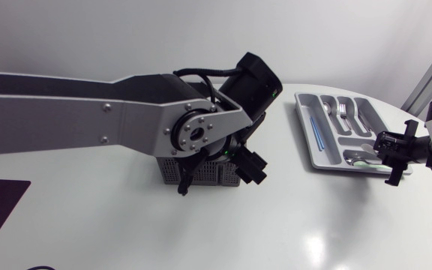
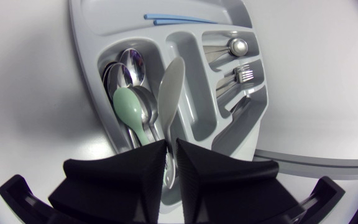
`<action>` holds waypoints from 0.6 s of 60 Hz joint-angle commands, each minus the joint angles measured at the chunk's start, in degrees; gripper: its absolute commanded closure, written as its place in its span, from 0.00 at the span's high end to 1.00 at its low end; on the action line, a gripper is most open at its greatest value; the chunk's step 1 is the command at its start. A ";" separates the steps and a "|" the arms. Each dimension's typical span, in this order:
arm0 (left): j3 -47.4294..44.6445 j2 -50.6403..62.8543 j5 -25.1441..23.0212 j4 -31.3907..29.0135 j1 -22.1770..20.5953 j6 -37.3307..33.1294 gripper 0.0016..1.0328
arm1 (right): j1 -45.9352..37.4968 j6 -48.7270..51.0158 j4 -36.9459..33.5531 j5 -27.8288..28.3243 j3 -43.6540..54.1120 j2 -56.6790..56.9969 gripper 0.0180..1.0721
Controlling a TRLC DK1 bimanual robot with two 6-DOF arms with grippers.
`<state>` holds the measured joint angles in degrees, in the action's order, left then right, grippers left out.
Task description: Unload the cutlery basket into the drawer organizer.
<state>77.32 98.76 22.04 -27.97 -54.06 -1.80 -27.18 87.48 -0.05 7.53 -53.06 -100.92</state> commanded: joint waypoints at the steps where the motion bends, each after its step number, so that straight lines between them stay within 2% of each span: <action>1: 1.26 1.61 0.90 0.02 -0.52 -1.27 0.91 | 0.90 2.25 1.64 -1.47 2.17 -0.50 0.36; 4: 1.26 1.70 0.90 0.02 -0.52 -1.27 0.91 | 1.34 2.52 3.57 -2.43 3.14 -0.06 0.45; 11: 1.61 2.14 1.07 0.02 -0.52 -1.45 0.91 | 2.04 2.69 6.65 -3.31 4.81 1.17 0.53; 20: 1.78 2.93 1.51 0.02 -1.13 -1.89 0.91 | 2.48 1.64 7.53 -3.31 5.77 3.81 0.58; 36: 3.19 4.60 4.32 0.10 -1.92 -2.42 0.91 | 6.52 -7.77 4.80 -2.78 8.50 14.88 0.72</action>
<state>78.00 101.73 24.91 -27.97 -55.59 -3.11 -22.35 83.11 5.93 4.62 -46.50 -90.00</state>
